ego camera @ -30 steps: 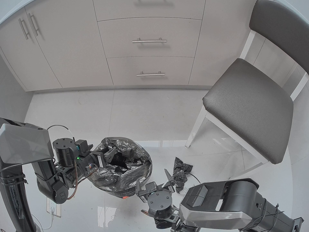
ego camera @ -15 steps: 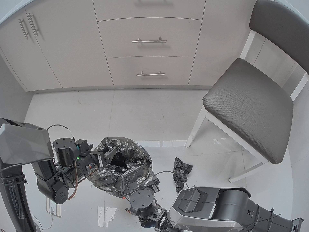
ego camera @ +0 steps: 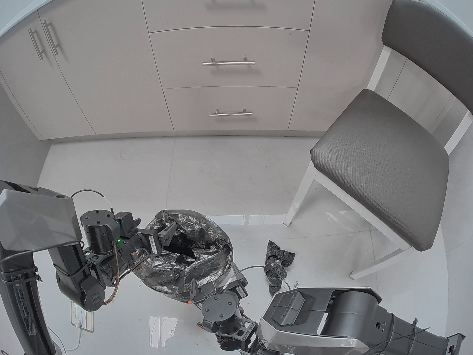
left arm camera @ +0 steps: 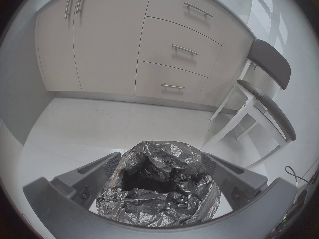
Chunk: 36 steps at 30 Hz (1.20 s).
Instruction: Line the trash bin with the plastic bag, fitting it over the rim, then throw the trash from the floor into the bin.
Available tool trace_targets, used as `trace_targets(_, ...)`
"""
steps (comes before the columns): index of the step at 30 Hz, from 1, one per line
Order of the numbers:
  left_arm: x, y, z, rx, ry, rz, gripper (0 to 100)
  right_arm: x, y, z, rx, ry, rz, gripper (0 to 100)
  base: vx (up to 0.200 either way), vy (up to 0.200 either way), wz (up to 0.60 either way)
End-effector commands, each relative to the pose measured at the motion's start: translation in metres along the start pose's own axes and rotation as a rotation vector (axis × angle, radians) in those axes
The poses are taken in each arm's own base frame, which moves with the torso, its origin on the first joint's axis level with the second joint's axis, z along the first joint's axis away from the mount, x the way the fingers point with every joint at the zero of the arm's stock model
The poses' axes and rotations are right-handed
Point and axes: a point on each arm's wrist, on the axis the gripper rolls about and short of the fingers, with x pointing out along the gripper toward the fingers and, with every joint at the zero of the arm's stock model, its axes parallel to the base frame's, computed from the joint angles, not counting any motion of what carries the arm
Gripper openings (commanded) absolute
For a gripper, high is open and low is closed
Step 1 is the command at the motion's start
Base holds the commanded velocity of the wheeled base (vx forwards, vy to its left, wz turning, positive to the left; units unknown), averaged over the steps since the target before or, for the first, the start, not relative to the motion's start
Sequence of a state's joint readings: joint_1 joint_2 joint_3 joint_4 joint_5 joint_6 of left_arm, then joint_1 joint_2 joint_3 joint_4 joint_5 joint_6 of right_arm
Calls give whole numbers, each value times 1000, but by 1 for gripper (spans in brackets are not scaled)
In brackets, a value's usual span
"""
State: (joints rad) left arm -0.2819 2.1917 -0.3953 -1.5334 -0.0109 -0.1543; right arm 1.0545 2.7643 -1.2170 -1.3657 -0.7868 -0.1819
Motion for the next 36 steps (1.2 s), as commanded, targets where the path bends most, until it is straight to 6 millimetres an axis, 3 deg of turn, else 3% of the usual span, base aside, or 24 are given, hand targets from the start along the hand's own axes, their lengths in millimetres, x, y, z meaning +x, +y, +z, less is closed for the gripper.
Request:
trace_targets(1,0,0,0,-1,-1,0,100,-6,-8,-3,-27,26,10,100,0,0,0)
trace_targets(11,0,0,-1,0,2,0,100,-23,-21,-9,-80,73,47,100,0,0,0)
trace_targets(18,0,-1,-2,0,6,-2,100,5,-33,40,12,-37,-17,100,0,0,0)
trace_targets(20,0,-1,-2,0,6,-2,100,9,-35,46,16,-53,-24,100,0,0,0)
trace_targets(22,0,-1,-2,0,7,-2,100,28,-39,65,52,-116,-55,100,0,0,0)
trace_targets(24,0,-1,-2,0,9,-2,100,35,-39,66,57,-121,-61,100,0,0,0)
trace_targets(25,0,-1,-2,0,6,-2,100,51,-38,60,58,-117,-77,100,0,0,0)
trace_targets(29,1,-1,-1,0,4,-3,100,58,-35,52,58,-122,-68,100,0,0,0)
trace_targets(36,1,-1,-2,0,7,-2,100,66,-35,59,53,-123,-59,100,0,0,0)
